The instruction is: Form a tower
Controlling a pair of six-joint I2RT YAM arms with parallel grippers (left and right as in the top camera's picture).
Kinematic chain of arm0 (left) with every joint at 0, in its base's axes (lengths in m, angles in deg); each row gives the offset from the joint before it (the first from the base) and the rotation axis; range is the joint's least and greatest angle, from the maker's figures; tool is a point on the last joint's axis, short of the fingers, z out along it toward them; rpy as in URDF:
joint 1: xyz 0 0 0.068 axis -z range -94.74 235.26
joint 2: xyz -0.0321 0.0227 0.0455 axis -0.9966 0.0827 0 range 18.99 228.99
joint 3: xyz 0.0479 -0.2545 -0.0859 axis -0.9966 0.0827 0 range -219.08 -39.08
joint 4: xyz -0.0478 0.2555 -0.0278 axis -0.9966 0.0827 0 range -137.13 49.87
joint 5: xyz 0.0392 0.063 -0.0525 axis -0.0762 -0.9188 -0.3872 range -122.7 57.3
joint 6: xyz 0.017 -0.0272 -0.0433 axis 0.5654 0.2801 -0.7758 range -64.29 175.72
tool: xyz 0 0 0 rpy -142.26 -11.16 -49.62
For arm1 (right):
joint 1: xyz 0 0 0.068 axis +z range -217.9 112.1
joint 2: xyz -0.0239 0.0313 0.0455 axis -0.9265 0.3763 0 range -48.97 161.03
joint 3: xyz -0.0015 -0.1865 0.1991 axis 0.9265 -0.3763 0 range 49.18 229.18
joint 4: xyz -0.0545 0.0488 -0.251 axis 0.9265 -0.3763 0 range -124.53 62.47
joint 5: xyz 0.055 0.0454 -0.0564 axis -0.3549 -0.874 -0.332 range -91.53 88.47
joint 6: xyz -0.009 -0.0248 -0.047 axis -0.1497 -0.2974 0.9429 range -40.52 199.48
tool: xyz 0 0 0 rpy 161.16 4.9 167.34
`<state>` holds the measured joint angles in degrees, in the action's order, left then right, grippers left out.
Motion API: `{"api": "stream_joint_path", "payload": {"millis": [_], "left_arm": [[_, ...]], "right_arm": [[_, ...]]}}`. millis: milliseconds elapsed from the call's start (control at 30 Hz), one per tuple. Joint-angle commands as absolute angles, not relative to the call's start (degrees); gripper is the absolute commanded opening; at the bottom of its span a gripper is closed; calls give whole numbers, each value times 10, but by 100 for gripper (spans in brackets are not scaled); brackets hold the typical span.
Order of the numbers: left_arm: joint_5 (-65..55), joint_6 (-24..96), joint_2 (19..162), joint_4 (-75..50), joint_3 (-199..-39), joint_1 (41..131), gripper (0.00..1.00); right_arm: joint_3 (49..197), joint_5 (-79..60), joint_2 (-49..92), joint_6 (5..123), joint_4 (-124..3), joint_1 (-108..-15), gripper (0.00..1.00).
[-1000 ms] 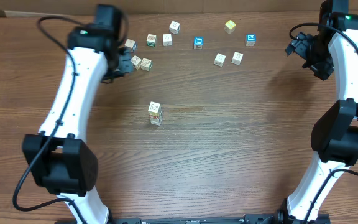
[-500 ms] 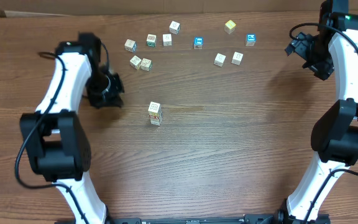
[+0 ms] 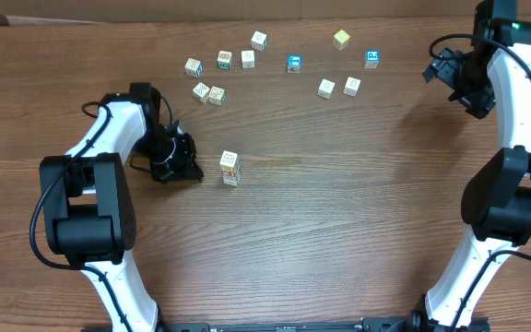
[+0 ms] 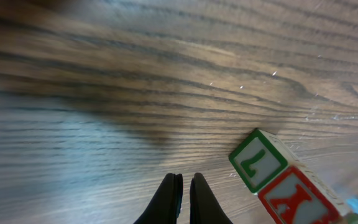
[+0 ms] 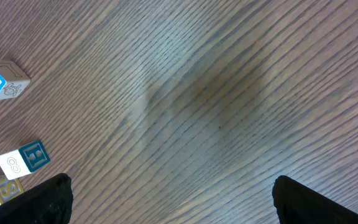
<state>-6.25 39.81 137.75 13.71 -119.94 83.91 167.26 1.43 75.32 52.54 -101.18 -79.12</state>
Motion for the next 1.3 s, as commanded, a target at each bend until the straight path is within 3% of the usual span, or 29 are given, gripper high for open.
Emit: {"api": "stream_joint_path", "payload": {"millis": [0, 1267], "left_arm": [[-24, 407, 1377, 120, -1175, 840, 4], [-11, 389, 1377, 56, -1148, 868, 4]], "right_arm": [[1689, 14, 746, 528, -1011, -791, 100], [1689, 14, 746, 528, -1011, -791, 100]]}}
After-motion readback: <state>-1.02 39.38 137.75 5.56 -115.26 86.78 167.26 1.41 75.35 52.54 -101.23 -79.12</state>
